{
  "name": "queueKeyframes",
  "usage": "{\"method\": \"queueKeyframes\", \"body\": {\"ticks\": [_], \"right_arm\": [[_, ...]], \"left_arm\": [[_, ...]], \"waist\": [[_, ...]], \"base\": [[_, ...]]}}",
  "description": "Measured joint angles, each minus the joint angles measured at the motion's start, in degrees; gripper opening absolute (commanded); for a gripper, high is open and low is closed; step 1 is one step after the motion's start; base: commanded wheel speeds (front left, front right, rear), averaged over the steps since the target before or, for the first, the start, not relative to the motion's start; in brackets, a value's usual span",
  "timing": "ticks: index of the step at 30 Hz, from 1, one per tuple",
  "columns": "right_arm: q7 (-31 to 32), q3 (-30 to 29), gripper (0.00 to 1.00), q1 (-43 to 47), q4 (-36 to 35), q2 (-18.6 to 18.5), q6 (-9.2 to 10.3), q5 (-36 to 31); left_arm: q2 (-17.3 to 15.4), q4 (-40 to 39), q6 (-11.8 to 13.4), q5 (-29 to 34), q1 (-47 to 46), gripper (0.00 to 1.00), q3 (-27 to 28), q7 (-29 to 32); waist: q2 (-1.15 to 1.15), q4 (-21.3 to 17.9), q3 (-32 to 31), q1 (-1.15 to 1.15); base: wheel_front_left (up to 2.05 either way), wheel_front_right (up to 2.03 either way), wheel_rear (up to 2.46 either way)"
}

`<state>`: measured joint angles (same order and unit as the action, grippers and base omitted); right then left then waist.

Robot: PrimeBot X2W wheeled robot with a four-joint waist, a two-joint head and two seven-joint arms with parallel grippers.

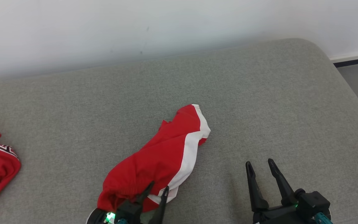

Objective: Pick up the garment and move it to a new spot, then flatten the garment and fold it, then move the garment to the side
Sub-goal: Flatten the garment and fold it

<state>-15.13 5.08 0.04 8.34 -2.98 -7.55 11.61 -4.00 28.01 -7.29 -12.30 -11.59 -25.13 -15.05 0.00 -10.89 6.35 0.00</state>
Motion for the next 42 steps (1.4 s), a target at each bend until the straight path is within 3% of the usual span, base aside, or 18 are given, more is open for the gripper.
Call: {"method": "queueKeyframes", "body": {"ticks": [8,16,25,36,42], "right_arm": [[0.0,-1.5,1.00,1.0,-0.1,0.0,0.00,0.5],[0.0,-2.8,1.00,1.6,-0.4,0.0,0.00,0.5],[0.0,-3.9,1.00,1.9,-0.5,0.0,0.00,0.1],[0.0,-4.2,1.00,2.4,-0.3,0.0,0.00,-0.2],[0.0,-3.9,1.00,2.9,0.1,0.0,0.00,-0.5]], "left_arm": [[-1.3,-10.1,2.0,3.4,4.1,1.00,3.0,0.0],[-4.7,-20.5,5.6,4.9,7.4,1.00,11.2,0.0],[-7.1,-23.2,7.7,4.8,12.2,1.00,20.9,0.0],[-4.8,-23.3,7.6,5.4,15.5,1.00,24.0,0.0],[-3.5,-23.1,5.7,5.7,15.6,1.00,24.2,0.0]], "waist": [[0.00,2.1,-0.6,0.00],[0.00,5.5,-1.1,0.00],[0.00,9.5,-2.0,0.00],[0.00,11.3,-3.0,0.00],[0.00,11.5,-3.8,0.00]], "base": [[0.00,0.00,0.00],[0.00,0.00,0.00],[0.00,0.00,0.00],[0.00,0.00,0.00],[0.00,0.00,0.00]]}}
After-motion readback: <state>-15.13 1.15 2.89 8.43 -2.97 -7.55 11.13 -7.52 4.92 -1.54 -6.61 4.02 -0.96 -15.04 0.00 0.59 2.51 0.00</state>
